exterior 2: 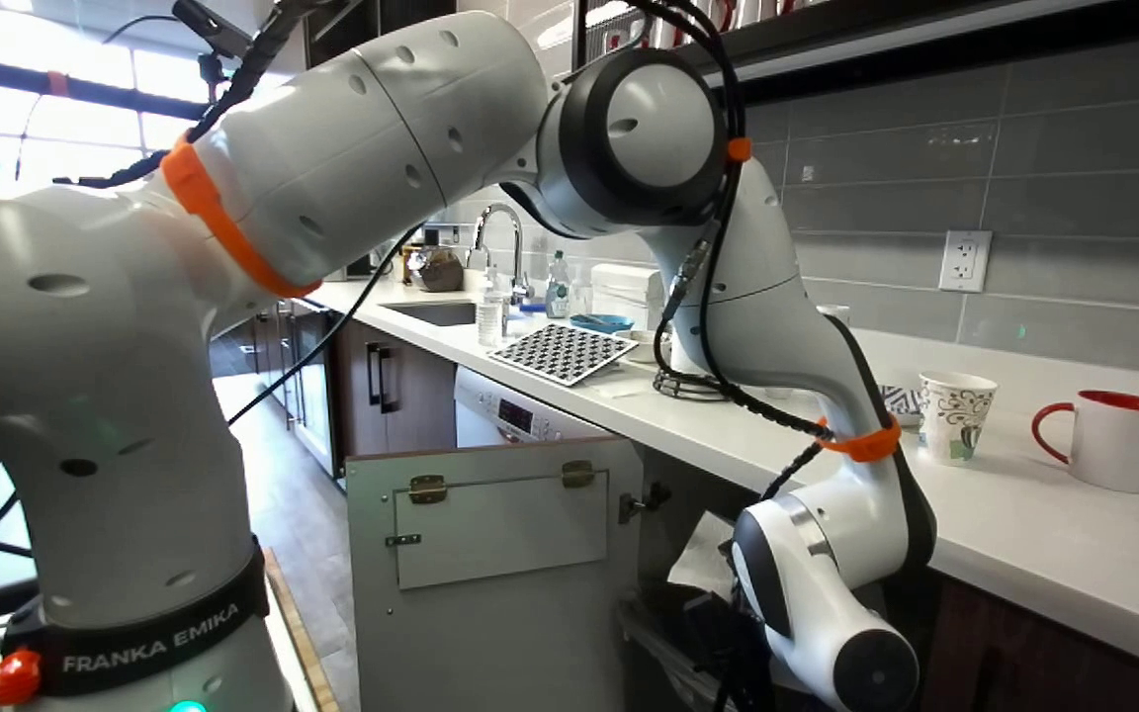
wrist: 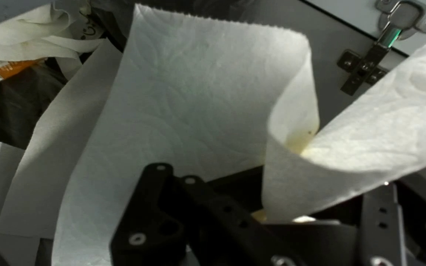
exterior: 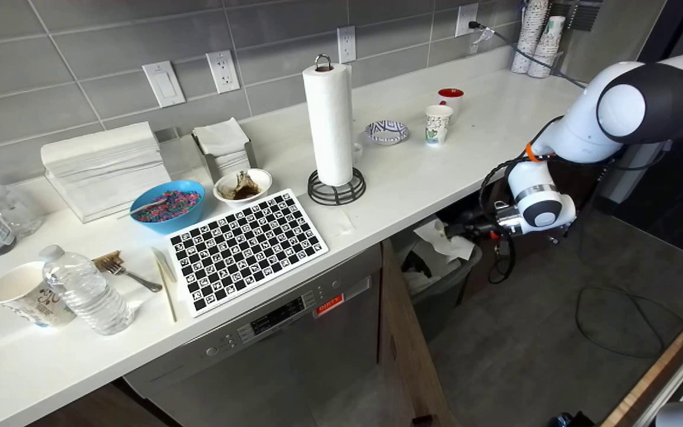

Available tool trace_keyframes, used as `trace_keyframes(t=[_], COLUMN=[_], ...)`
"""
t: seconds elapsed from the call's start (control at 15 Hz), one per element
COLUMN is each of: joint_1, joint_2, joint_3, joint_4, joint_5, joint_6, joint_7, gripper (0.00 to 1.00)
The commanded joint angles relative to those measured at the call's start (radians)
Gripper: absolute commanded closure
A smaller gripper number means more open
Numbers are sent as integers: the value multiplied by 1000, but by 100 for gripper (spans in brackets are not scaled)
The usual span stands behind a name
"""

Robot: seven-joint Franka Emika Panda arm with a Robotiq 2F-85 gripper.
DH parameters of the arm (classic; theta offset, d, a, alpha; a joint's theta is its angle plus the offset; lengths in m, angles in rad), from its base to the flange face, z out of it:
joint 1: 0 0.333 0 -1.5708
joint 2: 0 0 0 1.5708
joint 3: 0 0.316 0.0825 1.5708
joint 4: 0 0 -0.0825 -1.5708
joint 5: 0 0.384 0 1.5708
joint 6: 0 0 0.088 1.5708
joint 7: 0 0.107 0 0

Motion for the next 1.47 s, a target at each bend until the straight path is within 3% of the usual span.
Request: trace_keyframes(t=[0.0,1.4], joint_1=[6,12], joint_2=[62,186], joint_3=[-10,-12], joint_4=[63,211], joint_5=[66,196], joint_6=[-41,-130], joint_7=[52,216], gripper=[100,100])
